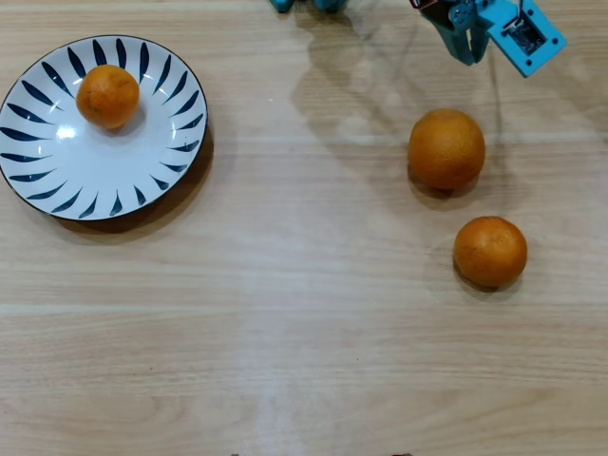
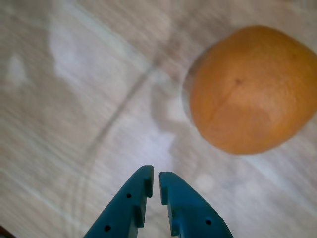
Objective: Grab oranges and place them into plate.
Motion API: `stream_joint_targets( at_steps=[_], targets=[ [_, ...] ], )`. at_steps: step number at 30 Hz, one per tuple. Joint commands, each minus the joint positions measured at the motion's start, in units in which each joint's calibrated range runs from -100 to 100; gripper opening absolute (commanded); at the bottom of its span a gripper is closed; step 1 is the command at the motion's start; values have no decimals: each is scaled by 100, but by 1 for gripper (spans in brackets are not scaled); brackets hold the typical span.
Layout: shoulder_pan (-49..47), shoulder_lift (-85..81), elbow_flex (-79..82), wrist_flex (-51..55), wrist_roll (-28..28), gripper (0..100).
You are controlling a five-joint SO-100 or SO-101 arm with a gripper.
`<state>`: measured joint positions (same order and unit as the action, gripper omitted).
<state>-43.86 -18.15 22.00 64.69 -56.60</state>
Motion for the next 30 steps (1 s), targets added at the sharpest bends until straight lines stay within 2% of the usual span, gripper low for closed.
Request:
stream_joint_targets(
  at_steps=[1,4,9,12,16,19,24,30],
  targets=[
    [23,184,-819,-224,-48,5],
    [152,285,-1408,-44,-7,10],
    [442,446,-2241,1108,-48,13],
    [523,497,-2268,1211,-64,20],
    [475,657,-2232,1219,-488,29],
    [450,894,-2250,1176,-681,30],
    [442,1545,-2078,197,-686,30],
    [507,1773,-774,-1754,-733,31]
  ],
)
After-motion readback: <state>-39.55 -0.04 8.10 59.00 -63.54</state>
